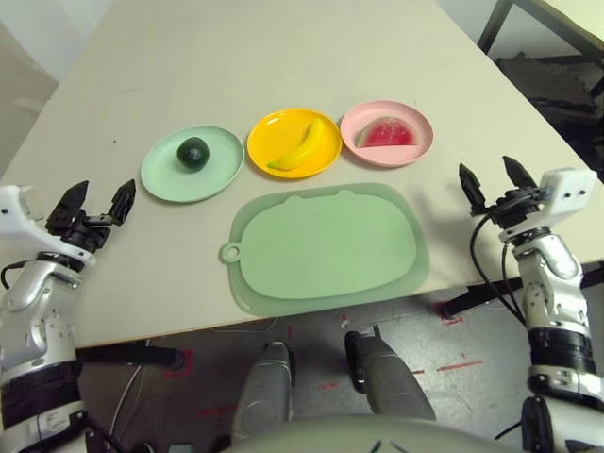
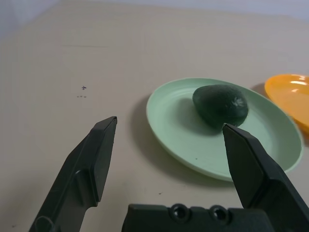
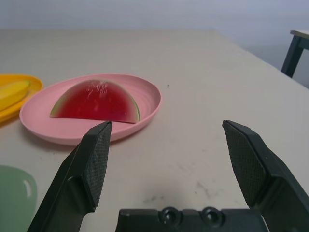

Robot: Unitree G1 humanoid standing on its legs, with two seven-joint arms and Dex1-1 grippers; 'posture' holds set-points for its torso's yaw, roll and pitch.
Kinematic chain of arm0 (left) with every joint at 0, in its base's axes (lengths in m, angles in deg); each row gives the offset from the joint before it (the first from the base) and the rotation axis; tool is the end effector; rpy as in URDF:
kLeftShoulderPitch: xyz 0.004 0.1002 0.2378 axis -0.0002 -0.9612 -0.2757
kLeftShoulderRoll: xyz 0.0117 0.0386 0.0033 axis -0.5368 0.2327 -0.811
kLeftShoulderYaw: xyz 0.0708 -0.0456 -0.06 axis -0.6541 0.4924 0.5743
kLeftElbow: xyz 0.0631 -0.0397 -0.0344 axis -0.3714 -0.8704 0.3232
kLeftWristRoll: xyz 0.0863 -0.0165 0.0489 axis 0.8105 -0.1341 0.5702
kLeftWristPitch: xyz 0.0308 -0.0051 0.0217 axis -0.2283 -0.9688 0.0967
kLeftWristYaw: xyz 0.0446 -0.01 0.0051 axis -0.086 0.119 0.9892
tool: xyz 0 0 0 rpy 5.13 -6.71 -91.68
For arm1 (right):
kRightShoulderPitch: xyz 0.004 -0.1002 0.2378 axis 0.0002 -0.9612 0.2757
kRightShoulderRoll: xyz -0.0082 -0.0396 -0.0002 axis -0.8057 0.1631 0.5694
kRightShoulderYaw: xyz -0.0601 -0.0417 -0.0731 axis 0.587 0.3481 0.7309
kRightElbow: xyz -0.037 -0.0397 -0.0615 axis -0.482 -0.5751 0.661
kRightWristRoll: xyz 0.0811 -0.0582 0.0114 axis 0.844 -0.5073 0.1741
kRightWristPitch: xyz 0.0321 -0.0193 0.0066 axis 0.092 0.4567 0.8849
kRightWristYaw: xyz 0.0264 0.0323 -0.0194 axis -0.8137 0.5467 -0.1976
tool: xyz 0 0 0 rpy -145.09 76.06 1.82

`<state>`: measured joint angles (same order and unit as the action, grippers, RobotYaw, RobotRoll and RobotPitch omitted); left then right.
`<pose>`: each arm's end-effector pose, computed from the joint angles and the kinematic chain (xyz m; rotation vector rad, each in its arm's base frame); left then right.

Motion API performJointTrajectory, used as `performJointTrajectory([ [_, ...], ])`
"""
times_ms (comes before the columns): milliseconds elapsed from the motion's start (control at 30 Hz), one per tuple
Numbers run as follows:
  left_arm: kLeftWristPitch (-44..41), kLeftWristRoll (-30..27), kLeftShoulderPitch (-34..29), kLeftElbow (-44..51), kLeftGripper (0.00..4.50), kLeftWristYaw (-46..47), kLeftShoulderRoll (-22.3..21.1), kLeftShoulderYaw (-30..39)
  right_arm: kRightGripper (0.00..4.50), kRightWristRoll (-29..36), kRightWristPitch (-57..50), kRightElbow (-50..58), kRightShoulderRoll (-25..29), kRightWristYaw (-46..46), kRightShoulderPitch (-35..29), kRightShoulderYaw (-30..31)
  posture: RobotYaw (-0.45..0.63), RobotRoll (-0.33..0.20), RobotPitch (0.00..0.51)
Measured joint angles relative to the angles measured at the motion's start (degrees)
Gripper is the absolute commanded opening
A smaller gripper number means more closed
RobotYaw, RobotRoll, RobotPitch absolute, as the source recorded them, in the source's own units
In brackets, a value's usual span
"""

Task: Place the fruits into color-matched plates.

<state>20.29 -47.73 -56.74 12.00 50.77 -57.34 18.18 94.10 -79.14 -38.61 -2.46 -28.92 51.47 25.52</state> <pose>0.1723 0.3530 0.1270 0.0213 -0.1345 0.0391 0.2436 -0.2680 0.1020 -0.0337 -0.2902 0.2056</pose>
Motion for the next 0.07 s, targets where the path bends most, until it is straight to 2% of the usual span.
performJointTrajectory([
  [67, 0.0, -0.2, -1.6, 1.3, 4.46, 0.1, 0.2, 0.4, 4.5, 0.0, -0.5, 0.2, -0.5, -0.1, -0.1, 0.4, 0.02, 0.0, 0.179],
])
